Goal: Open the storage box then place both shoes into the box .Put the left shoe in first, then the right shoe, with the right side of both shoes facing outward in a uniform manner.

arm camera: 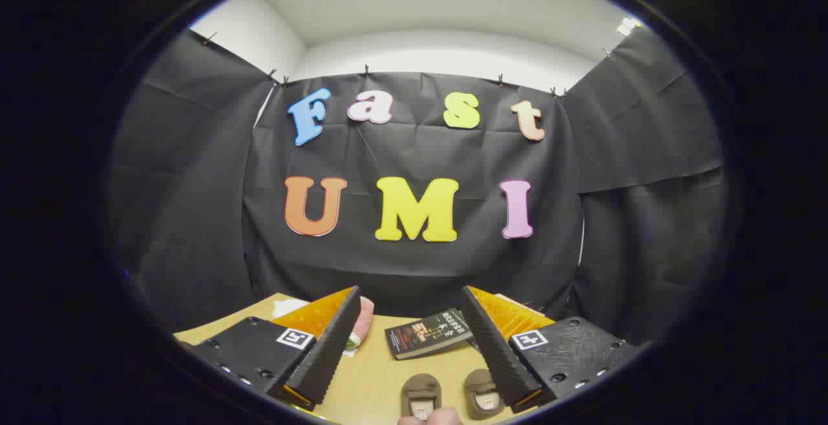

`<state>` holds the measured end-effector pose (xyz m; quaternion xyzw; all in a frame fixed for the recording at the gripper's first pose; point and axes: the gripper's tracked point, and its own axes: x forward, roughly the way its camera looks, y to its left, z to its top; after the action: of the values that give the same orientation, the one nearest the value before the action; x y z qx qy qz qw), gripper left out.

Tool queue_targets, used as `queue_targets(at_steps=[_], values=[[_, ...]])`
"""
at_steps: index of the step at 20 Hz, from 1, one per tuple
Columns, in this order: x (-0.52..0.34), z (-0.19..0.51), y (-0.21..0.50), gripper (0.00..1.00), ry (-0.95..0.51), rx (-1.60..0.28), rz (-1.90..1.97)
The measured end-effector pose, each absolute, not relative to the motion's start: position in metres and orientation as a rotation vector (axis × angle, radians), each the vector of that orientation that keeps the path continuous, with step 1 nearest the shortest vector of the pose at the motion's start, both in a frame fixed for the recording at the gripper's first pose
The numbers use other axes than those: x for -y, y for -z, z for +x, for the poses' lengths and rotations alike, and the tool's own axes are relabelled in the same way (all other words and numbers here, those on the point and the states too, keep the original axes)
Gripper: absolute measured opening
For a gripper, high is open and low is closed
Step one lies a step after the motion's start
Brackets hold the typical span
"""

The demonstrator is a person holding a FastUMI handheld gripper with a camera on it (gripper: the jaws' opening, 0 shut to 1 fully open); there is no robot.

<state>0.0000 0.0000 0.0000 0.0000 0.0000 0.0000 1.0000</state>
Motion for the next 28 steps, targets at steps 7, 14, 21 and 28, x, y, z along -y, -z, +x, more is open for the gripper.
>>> queue_targets(at_steps=[7, 14, 21, 28], values=[[0.011, 0.000, -0.007, 0.95, 0.013, 0.010, -0.003], [0.000, 0.007, -0.001, 0.95, -0.040, -0.019, 0.022], [-0.010, 0.014, 0.016, 0.95, -0.113, -0.081, 0.069], [-0.039, 0.021, 0.067, 0.95, -0.233, -0.202, 0.129]])
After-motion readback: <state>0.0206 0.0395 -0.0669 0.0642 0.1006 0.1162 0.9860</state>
